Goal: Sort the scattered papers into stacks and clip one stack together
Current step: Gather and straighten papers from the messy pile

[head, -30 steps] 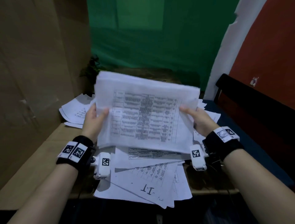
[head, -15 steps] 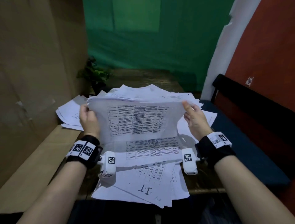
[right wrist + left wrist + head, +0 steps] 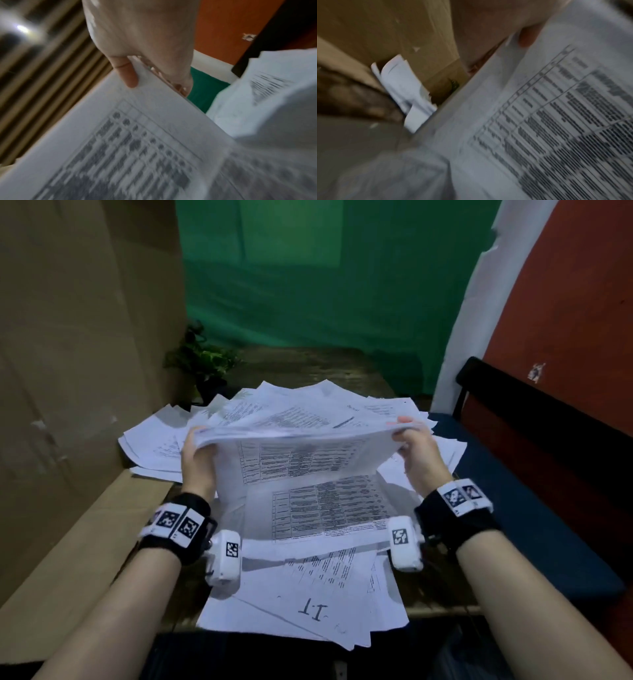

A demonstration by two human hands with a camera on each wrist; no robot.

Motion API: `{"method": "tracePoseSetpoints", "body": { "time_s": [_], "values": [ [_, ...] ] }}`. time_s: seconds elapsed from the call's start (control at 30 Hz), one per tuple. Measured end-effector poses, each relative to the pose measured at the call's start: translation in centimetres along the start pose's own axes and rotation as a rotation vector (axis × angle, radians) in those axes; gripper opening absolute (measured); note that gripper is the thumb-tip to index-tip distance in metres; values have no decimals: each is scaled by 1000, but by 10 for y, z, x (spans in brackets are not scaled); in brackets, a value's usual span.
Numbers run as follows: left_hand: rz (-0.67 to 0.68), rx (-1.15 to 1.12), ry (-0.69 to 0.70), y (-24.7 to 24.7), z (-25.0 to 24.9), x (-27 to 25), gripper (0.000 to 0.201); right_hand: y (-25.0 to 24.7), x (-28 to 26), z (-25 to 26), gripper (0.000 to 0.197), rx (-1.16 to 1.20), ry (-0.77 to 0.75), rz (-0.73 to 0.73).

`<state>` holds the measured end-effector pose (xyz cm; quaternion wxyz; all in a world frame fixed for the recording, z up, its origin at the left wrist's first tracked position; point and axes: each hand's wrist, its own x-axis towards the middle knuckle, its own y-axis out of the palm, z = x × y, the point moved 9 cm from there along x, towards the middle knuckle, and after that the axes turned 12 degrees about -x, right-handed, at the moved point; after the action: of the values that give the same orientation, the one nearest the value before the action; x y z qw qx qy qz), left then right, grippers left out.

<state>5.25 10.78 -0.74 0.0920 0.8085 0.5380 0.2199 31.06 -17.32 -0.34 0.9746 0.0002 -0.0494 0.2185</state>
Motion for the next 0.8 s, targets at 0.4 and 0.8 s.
{"method": "tracePoseSetpoints", "body": {
  "time_s": [0.4,0.8],
  "values": [
    [-155,-22,-194,-20,39,6,29,22,5,-34,38,-33,139,-43],
    [-9,-12,-11,1,-1,-5,37,22,-7,28,29,-77,-190,92]
  ]
}}
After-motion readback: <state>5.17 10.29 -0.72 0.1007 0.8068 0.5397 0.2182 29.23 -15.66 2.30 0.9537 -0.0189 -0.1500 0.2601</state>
